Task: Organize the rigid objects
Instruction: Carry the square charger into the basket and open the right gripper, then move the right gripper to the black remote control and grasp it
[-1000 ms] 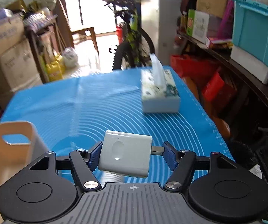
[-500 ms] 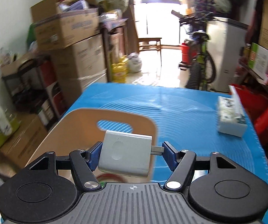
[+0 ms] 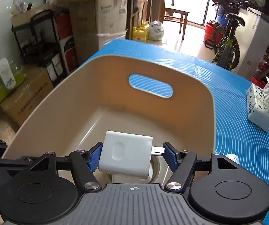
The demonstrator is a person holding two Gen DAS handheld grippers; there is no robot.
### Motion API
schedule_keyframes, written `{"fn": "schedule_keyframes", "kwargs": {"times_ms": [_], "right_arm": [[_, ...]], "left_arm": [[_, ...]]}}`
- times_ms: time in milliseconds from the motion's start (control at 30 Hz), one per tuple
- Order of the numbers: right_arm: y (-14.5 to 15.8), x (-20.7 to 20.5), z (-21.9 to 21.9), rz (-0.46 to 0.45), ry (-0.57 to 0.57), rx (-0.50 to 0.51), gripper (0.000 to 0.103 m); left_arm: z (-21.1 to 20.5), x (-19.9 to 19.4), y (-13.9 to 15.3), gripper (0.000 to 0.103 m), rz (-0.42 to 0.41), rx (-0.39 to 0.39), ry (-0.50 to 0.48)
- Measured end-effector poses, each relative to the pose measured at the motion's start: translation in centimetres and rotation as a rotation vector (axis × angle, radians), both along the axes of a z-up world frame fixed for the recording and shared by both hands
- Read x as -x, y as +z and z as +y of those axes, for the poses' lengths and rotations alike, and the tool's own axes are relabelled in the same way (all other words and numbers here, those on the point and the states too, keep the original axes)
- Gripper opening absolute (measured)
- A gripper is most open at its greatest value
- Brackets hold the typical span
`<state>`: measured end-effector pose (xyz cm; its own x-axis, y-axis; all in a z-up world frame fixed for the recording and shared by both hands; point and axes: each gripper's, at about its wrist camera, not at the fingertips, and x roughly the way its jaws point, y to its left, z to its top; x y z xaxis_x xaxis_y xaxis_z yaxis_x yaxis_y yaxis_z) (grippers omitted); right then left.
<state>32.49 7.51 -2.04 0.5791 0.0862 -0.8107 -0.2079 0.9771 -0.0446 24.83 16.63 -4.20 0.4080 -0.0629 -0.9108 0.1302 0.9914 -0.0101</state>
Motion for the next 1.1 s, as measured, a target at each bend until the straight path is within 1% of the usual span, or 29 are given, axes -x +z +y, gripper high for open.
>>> {"fn": "schedule_keyframes", "kwargs": {"times_ms": [133, 233, 333, 433, 600, 633, 700, 900, 1000, 1100], "right_arm": [[-0.8, -0.1, 0.5, 0.031, 0.019, 0.04, 0.07], [-1.6, -0.4, 0.8, 0.077, 0.027, 0.058, 0.07], [-1.4, -0.4, 0.6, 0.076, 0.019, 0.047, 0.071], [-1.4, -0.4, 0.7, 0.085, 0.025, 0.055, 0.075], [0.3, 0.6, -0.1, 0.016, 0.03, 0.013, 0.076], [0.8, 0.9, -0.4, -0.004, 0.02, 0.018, 0.081], [2.0, 1.4, -1.3, -0.047, -0.002, 0.008, 0.082], [5.0, 2.5, -4.7, -0.104, -0.096, -0.082, 0.082], [5.7, 3.3, -6.5, -0.122, -0.144, -0.086, 0.083], [5.6, 4.2, -8.5, -0.131, -0.206, -0.072, 0.086]], "left_arm": [[-0.1, -0.1, 0.0, 0.003, 0.0, 0.0, 0.0], [-0.2, -0.1, 0.1, 0.003, -0.003, 0.001, -0.002], [-0.3, -0.1, 0.1, 0.003, -0.004, -0.002, -0.002], [-0.3, -0.1, 0.1, 0.003, -0.004, -0.004, -0.003], [-0.1, -0.1, 0.1, 0.003, 0.001, 0.0, 0.0], [-0.1, -0.1, 0.1, 0.003, 0.0, 0.001, 0.0], [-0.1, -0.2, 0.1, 0.003, 0.001, 0.0, 0.0], [-0.1, -0.2, 0.1, 0.003, 0.001, 0.001, 0.0], [0.0, -0.2, 0.1, 0.003, 0.0, 0.001, 0.0], [0.0, -0.1, 0.1, 0.003, 0.001, 0.003, 0.001]]}}
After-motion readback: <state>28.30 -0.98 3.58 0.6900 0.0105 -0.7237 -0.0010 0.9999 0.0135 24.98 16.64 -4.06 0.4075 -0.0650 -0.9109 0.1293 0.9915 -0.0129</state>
